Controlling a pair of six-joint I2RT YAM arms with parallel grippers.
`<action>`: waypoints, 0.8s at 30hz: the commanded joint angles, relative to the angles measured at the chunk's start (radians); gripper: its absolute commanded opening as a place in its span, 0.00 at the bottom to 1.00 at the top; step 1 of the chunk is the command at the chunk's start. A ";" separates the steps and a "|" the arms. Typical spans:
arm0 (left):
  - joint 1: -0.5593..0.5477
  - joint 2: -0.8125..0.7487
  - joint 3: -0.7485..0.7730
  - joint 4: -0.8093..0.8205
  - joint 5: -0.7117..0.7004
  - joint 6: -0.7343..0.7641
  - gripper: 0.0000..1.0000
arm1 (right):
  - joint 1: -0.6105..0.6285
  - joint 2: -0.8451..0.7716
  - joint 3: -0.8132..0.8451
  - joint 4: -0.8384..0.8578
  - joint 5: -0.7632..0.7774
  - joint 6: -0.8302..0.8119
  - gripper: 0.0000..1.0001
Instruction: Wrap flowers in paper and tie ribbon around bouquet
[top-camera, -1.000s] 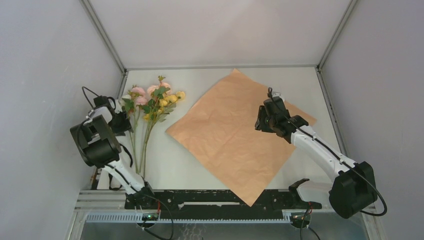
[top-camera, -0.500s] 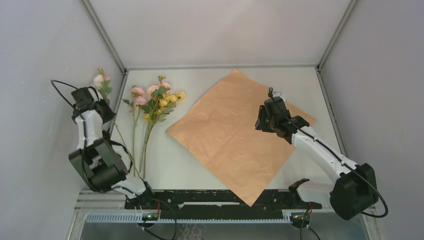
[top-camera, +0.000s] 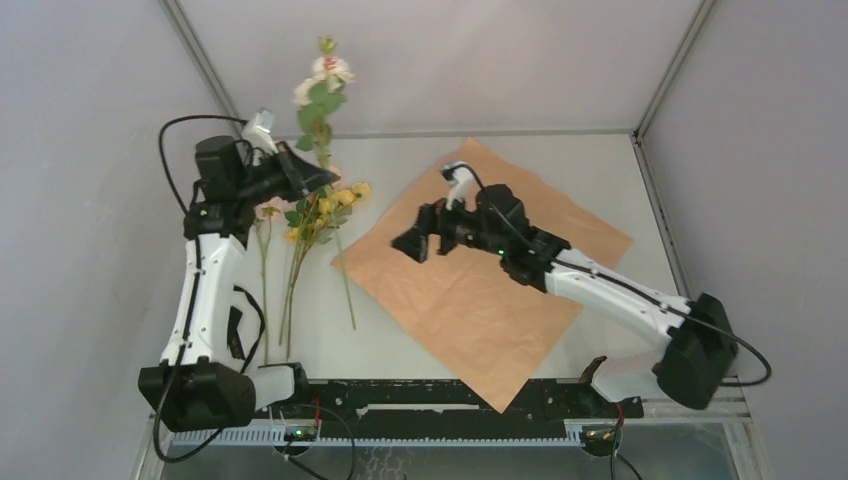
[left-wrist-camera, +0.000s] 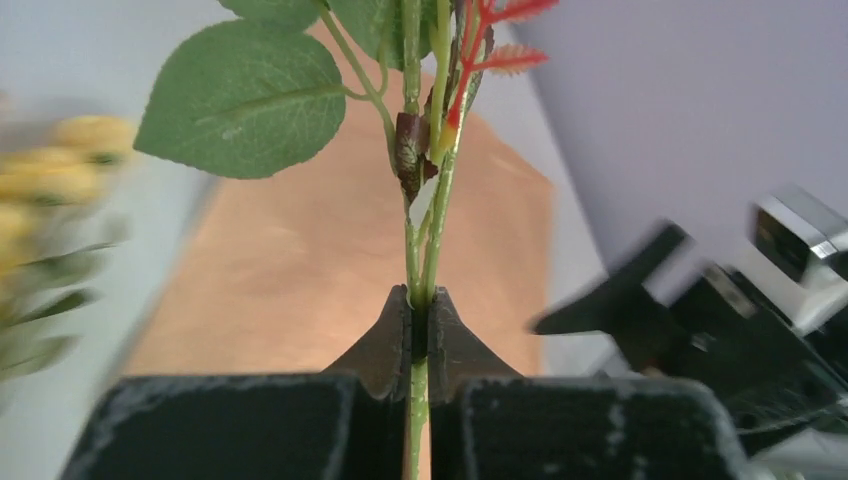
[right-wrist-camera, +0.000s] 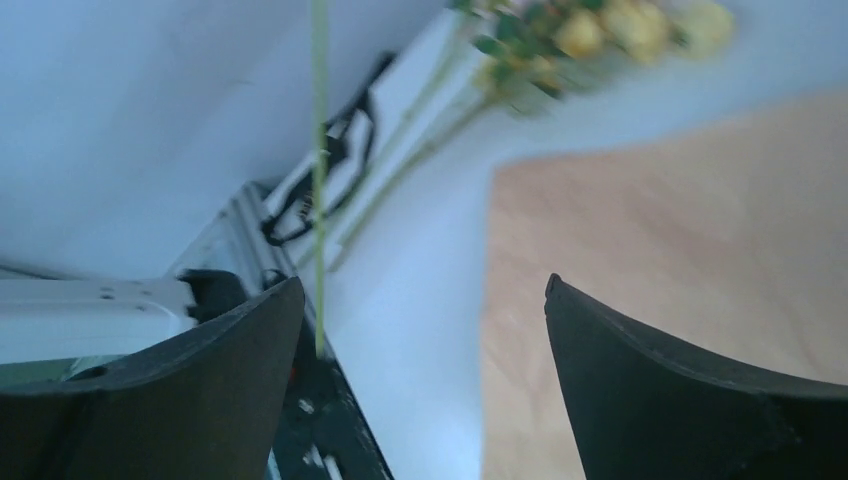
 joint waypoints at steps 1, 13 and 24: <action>-0.181 -0.086 -0.011 0.153 0.118 -0.159 0.00 | 0.088 0.168 0.192 0.271 -0.140 0.037 1.00; -0.296 -0.058 -0.042 0.139 0.028 -0.136 0.03 | 0.112 0.384 0.337 0.210 0.004 0.169 0.00; 0.003 0.112 -0.053 -0.185 -0.675 0.433 0.72 | -0.069 0.439 0.326 -0.533 0.454 0.045 0.00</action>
